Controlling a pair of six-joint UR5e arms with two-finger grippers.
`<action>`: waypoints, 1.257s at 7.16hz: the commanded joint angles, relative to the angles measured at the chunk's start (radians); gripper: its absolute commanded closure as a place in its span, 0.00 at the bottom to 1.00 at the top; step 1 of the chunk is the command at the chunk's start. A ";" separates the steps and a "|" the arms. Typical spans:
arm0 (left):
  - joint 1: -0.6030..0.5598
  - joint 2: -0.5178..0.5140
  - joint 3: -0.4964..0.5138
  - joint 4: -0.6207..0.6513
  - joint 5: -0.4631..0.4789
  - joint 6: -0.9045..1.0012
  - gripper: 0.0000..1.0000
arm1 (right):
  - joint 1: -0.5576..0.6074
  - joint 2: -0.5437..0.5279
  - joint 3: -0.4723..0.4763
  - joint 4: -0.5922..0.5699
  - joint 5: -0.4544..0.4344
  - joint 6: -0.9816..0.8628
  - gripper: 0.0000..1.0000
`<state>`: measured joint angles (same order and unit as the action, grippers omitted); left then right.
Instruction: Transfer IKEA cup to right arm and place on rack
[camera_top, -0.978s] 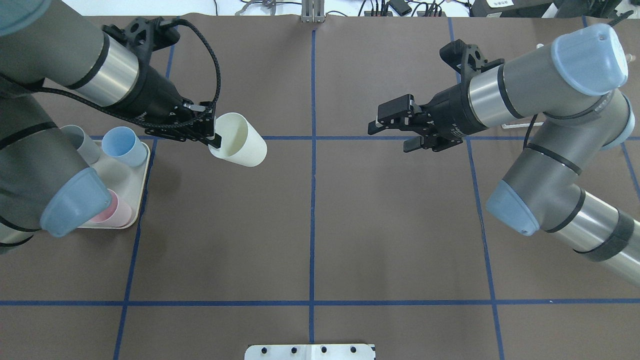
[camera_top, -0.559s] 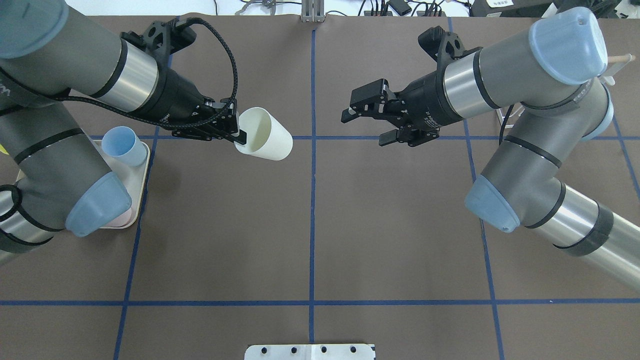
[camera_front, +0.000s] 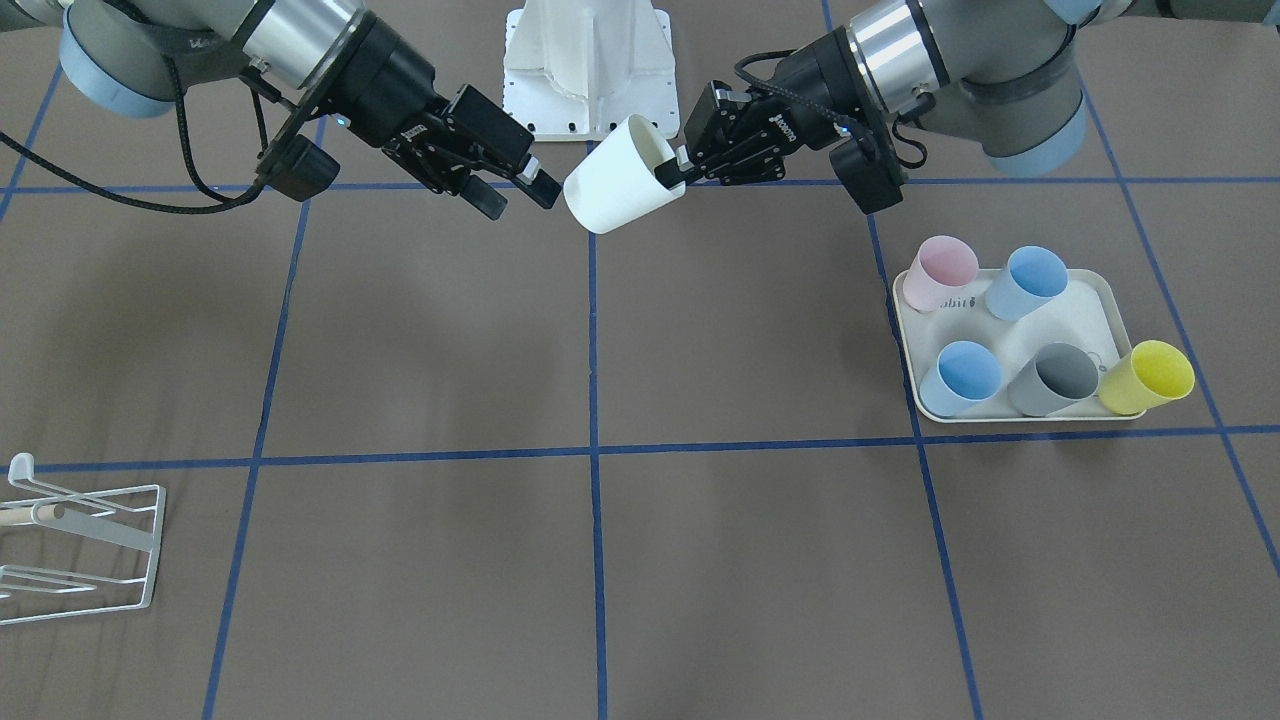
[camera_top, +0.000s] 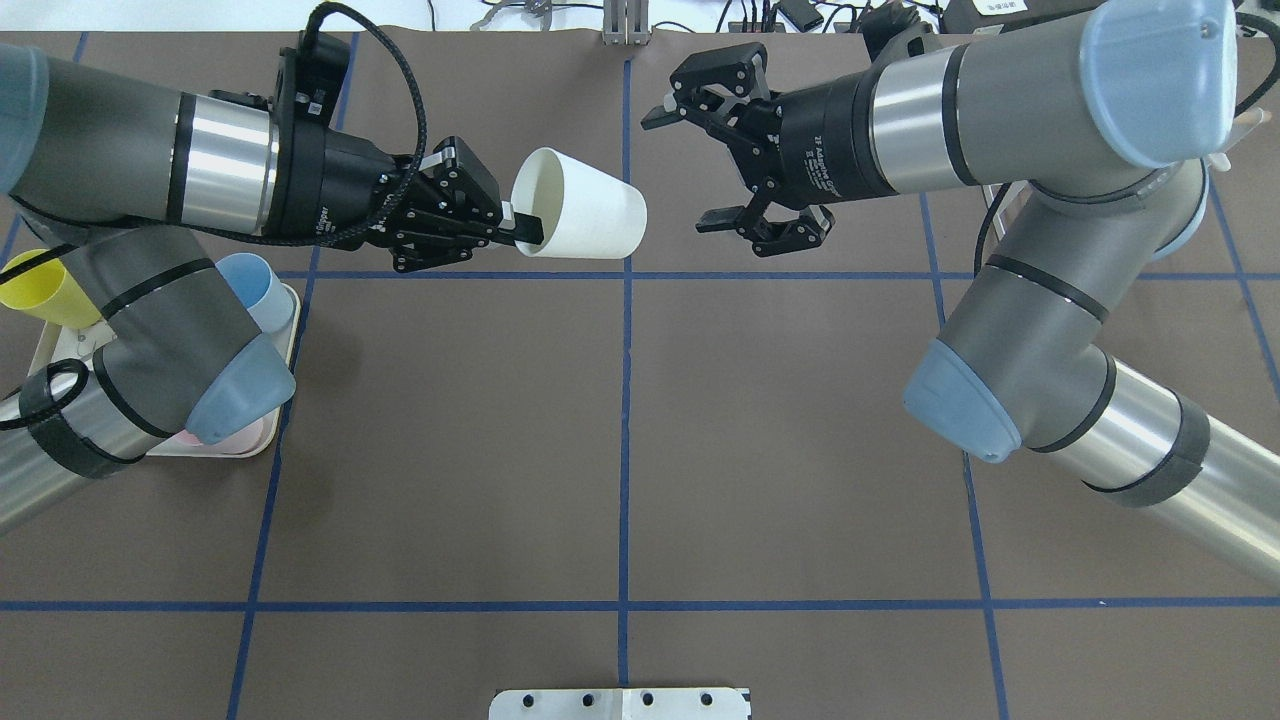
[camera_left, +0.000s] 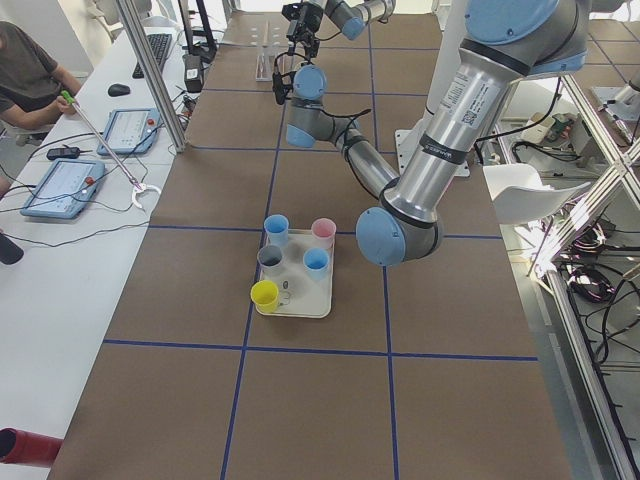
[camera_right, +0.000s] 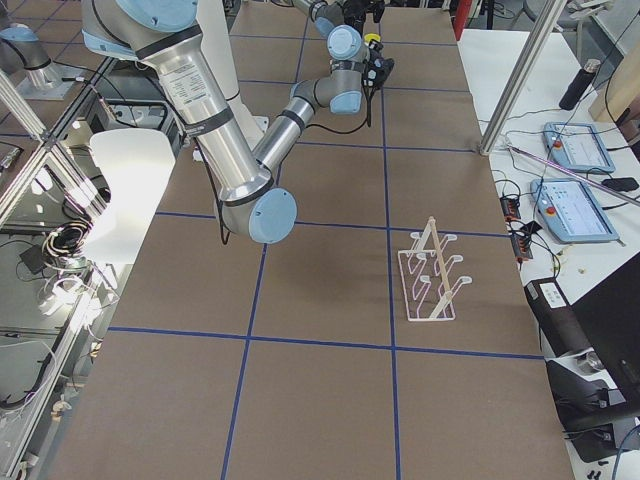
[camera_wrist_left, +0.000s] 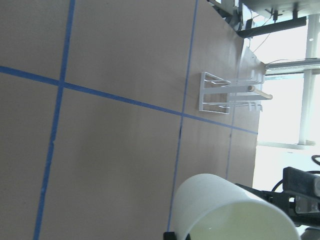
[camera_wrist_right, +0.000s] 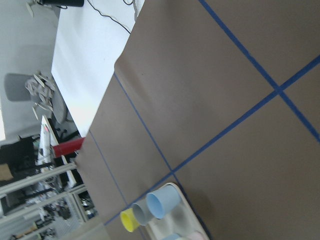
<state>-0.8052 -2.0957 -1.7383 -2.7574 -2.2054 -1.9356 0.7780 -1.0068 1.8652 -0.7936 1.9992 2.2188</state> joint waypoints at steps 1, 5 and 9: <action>0.000 -0.006 0.005 -0.120 0.096 -0.153 1.00 | 0.001 0.000 -0.014 0.089 -0.091 0.258 0.00; 0.006 -0.038 0.016 -0.162 0.191 -0.252 1.00 | -0.002 -0.007 -0.014 0.155 -0.145 0.453 0.00; 0.033 -0.079 0.045 -0.159 0.214 -0.272 1.00 | -0.005 -0.007 -0.014 0.157 -0.146 0.463 0.00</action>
<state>-0.7849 -2.1678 -1.7028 -2.9162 -1.9949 -2.2045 0.7729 -1.0131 1.8515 -0.6373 1.8537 2.6804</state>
